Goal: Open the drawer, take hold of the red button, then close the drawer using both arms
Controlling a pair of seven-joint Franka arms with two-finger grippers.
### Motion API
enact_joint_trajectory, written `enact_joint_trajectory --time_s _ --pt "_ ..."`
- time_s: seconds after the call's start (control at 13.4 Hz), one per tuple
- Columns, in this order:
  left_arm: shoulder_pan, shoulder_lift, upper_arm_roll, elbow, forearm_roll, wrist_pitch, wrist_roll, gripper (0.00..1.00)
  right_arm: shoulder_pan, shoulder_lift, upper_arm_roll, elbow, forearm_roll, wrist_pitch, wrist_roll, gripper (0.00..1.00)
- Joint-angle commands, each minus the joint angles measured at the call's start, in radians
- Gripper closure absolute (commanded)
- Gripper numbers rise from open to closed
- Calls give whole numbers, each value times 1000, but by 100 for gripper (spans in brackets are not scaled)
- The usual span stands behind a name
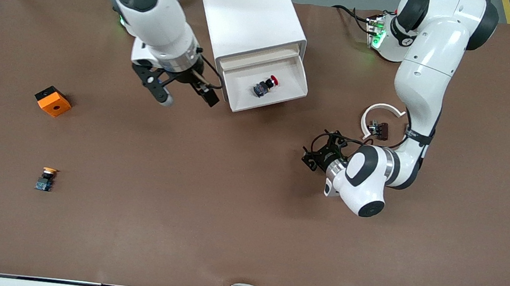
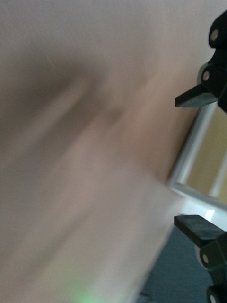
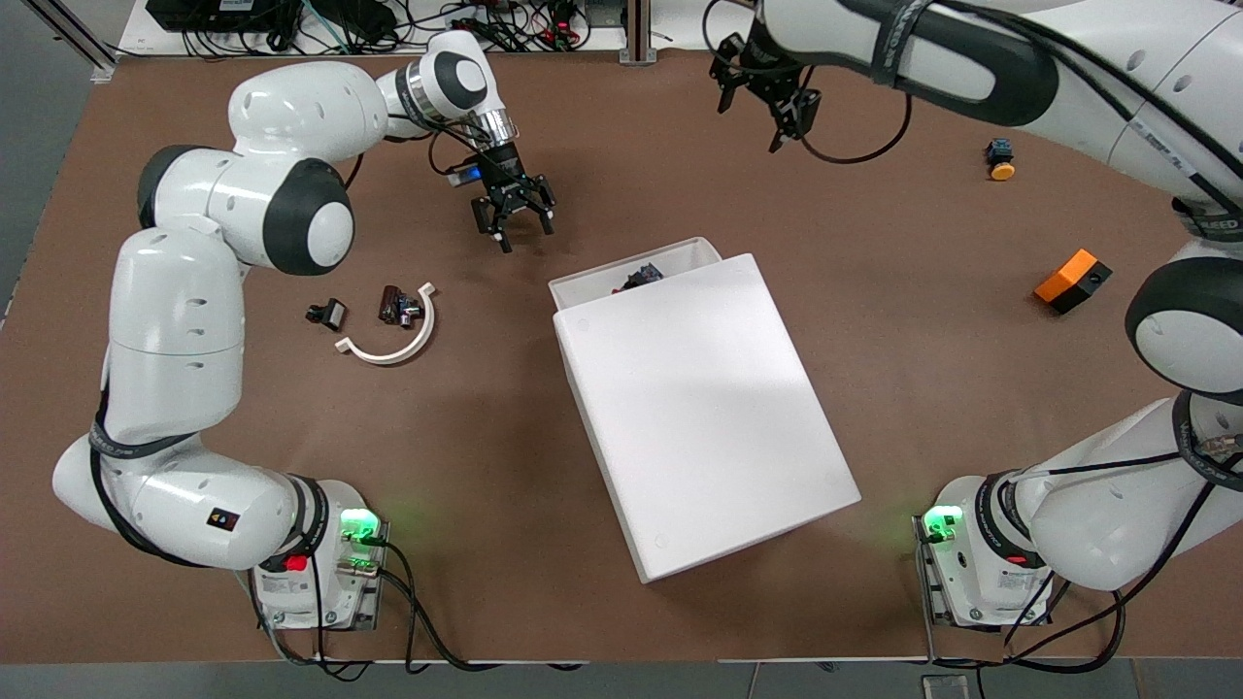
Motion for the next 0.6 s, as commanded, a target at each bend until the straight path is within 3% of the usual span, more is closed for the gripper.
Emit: enact_joint_trajectory --time_s 0.0,0.22,0.52 --pt "-4 -27 5 -8 80 109 120 0 61 49 -12 0 -18 37 55 0" --pt "-6 -27 51 68 81 185 151 0 141 115 -12 3 -18 58 70 0" --pt "-12 -70 95 76 86 318 269 0 226 204 -12 3 -19 124 77 0"
